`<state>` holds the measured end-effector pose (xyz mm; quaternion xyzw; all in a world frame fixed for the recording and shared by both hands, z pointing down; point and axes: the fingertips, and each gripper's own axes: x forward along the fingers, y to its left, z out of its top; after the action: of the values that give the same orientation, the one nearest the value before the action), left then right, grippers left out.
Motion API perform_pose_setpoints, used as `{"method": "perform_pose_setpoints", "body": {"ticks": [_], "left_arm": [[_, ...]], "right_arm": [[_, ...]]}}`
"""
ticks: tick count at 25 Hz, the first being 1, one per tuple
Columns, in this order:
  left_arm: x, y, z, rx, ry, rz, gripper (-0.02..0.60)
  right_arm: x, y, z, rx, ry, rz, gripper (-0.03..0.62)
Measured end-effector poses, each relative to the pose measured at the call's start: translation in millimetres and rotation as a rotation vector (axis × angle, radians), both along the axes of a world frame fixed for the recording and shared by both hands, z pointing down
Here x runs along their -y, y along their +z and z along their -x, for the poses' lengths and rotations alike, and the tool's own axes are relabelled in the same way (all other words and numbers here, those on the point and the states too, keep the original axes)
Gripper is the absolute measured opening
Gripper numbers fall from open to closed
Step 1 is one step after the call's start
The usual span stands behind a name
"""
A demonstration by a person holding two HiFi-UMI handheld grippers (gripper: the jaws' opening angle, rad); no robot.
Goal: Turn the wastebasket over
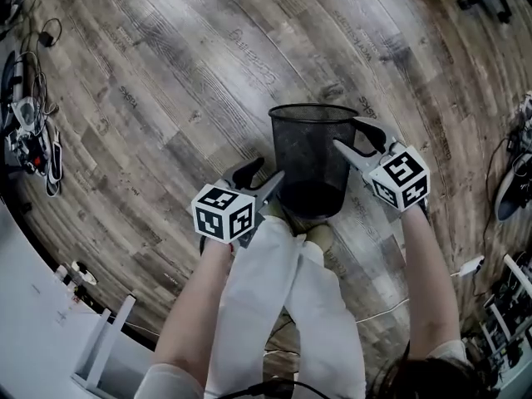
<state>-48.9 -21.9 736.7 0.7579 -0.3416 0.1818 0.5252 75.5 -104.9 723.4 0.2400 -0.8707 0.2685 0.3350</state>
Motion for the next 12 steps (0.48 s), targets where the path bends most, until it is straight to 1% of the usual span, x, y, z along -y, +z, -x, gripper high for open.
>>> {"method": "perform_pose_setpoints", "body": {"ticks": [3, 6, 9, 12], "left_arm": [[14, -6, 3, -0.020, -0.022, -0.026, 0.229], [18, -9, 6, -0.030, -0.024, -0.041, 0.229], [17, -8, 10, -0.039, -0.029, -0.036, 0.229], [13, -7, 16, -0.040, -0.037, -0.028, 0.229]], "right_arm": [[7, 10, 7, -0.083, -0.170, 0.006, 0.207], [8, 20, 9, -0.141, -0.320, 0.050, 0.207], [7, 25, 12, -0.158, -0.416, 0.133, 0.207], [-1, 31, 15, -0.190, -0.521, 0.222, 0.176]]}}
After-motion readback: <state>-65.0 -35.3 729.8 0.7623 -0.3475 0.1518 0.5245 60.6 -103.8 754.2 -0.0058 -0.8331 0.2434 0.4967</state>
